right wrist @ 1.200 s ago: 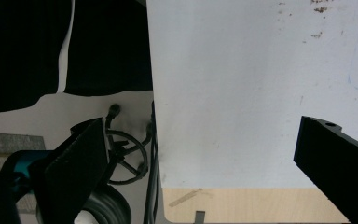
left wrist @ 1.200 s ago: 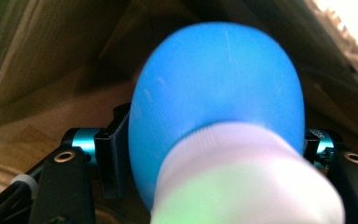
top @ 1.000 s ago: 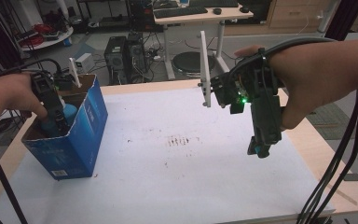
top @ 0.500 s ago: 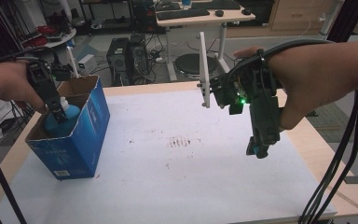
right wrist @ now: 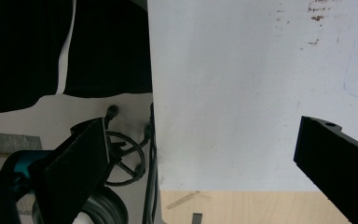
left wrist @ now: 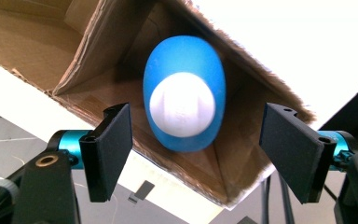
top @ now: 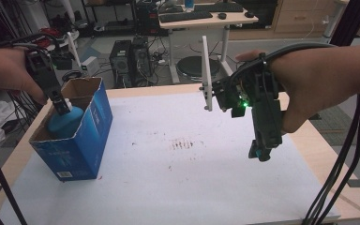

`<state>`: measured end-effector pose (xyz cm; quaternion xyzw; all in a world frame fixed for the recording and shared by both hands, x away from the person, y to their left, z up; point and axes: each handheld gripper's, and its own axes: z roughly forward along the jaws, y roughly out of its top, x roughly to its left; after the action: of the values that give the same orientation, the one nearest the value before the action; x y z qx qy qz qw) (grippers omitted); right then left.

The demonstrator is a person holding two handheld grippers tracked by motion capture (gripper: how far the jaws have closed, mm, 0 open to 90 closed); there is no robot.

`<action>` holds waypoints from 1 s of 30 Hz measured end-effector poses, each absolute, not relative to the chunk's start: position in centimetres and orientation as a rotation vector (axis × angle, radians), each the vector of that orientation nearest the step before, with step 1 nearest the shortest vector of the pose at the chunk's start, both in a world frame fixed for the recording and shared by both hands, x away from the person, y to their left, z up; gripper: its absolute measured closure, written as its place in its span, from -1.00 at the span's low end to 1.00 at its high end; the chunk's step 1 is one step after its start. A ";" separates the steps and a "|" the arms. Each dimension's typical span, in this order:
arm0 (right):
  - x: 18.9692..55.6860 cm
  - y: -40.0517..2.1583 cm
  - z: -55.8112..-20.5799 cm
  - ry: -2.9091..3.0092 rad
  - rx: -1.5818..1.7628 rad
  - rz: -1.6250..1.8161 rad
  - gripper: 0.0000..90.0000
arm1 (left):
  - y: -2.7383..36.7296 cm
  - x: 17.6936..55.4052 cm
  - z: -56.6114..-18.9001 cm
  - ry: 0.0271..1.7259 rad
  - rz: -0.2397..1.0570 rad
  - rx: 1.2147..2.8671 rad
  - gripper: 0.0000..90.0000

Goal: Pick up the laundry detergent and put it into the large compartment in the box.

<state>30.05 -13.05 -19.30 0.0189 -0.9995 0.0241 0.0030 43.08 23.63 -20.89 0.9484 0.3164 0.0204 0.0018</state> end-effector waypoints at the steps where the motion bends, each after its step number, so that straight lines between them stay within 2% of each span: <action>1: 30.1 -13.1 -19.3 -3.134 0.059 0.075 -0.96 | 23.4 42.8 -20.3 0.975 0.080 2.970 -0.48; 15: 30.3 -12.9 -19.4 -3.134 0.043 0.083 -0.96 | 19.3 41.3 -18.8 0.768 0.090 3.026 -0.82; 27: 30.8 -13.1 -19.8 -3.126 0.038 0.081 -0.96 | 14.4 40.3 -19.7 0.496 0.051 3.076 -0.88; 30: 31.0 -13.1 -19.9 -3.123 0.034 0.080 -0.96 | 13.2 40.0 -20.2 0.436 0.063 3.080 -0.96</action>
<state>30.95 -13.11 -19.89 0.0110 -0.9996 0.0256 0.0087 40.05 13.19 -20.19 0.9898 0.1401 0.0203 0.0153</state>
